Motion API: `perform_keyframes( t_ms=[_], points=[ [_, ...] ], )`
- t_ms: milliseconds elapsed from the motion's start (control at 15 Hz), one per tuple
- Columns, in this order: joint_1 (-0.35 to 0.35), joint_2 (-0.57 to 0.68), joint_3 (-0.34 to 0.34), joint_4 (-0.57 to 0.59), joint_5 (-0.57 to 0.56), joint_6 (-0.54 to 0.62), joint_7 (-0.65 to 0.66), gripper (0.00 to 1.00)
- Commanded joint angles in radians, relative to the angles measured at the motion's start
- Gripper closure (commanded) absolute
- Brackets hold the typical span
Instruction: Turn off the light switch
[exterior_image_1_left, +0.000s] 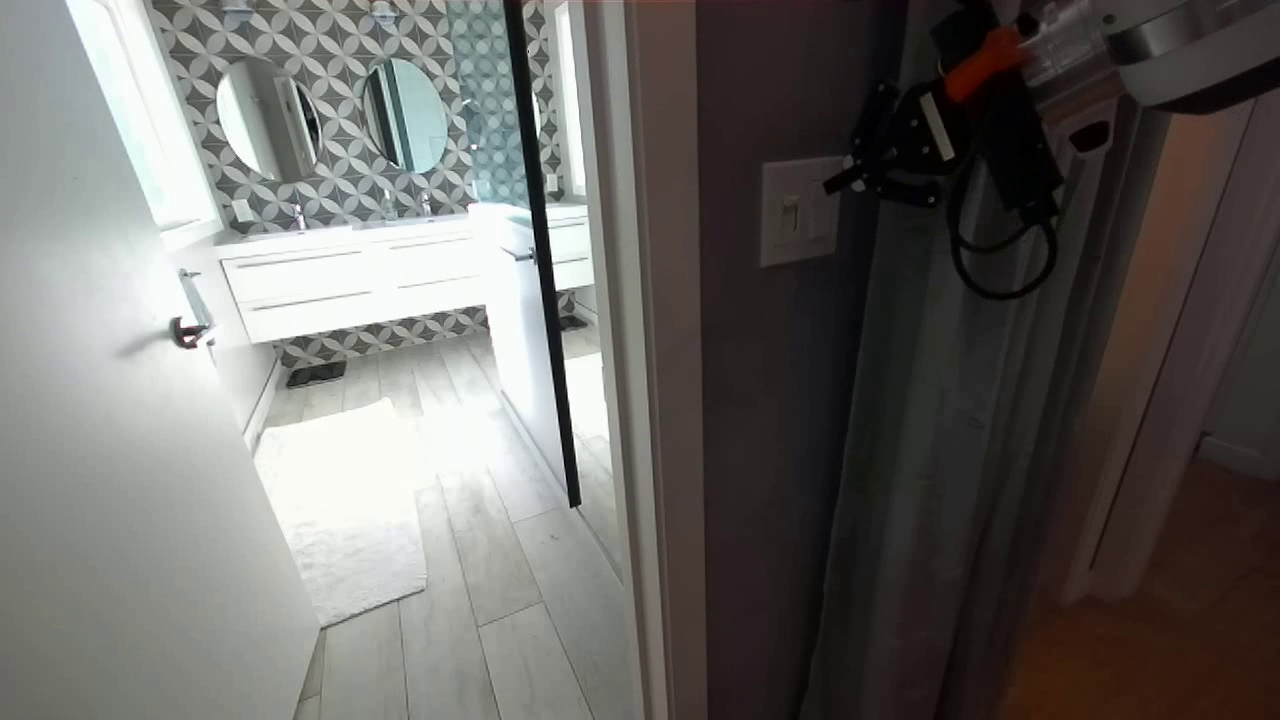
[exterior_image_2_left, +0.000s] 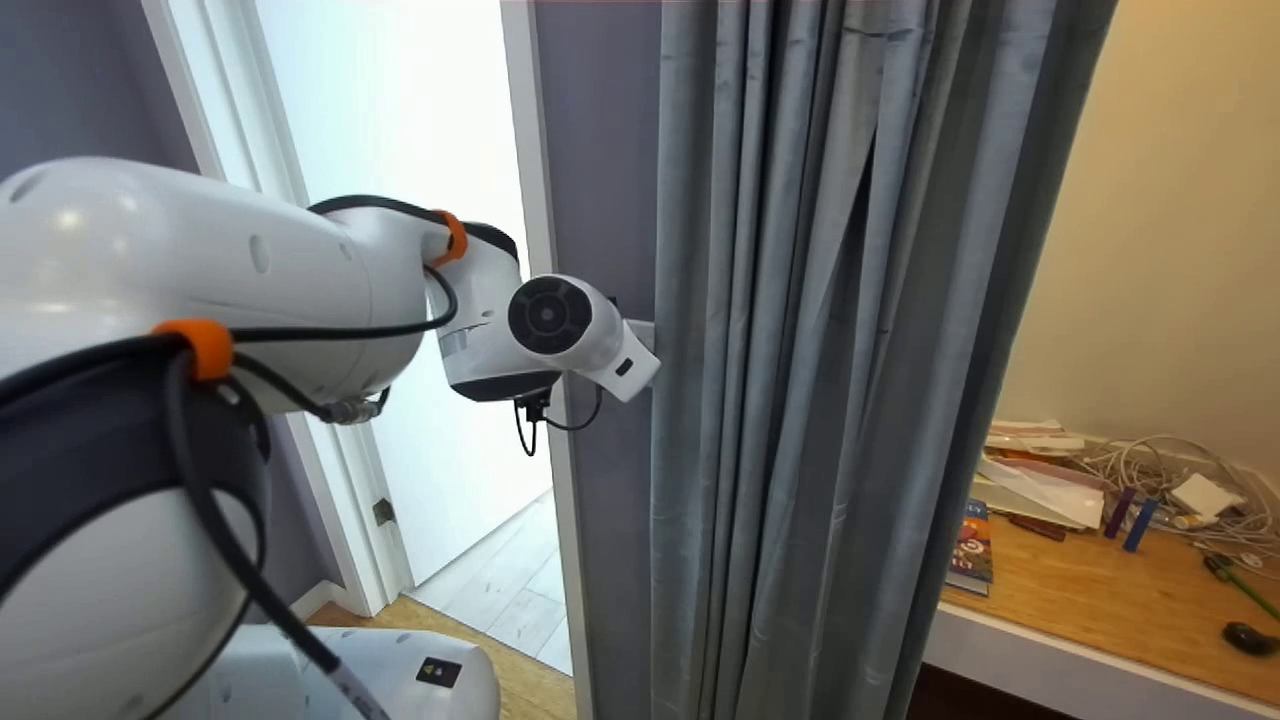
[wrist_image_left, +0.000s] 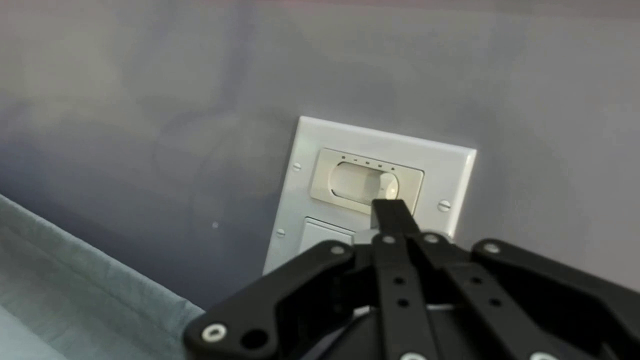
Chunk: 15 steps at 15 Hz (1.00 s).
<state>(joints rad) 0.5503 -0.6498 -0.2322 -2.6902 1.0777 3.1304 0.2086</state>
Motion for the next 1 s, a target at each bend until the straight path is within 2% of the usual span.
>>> perform_keyframes(
  t_ms=[0,200,933],
  points=[
    [0.026,0.007,-0.017,0.008,0.002,0.026,-0.008,0.99],
    [0.073,0.024,-0.048,0.027,0.008,0.058,-0.02,0.99],
    [0.079,0.085,-0.058,0.048,0.004,0.089,-0.027,1.0]
  ],
)
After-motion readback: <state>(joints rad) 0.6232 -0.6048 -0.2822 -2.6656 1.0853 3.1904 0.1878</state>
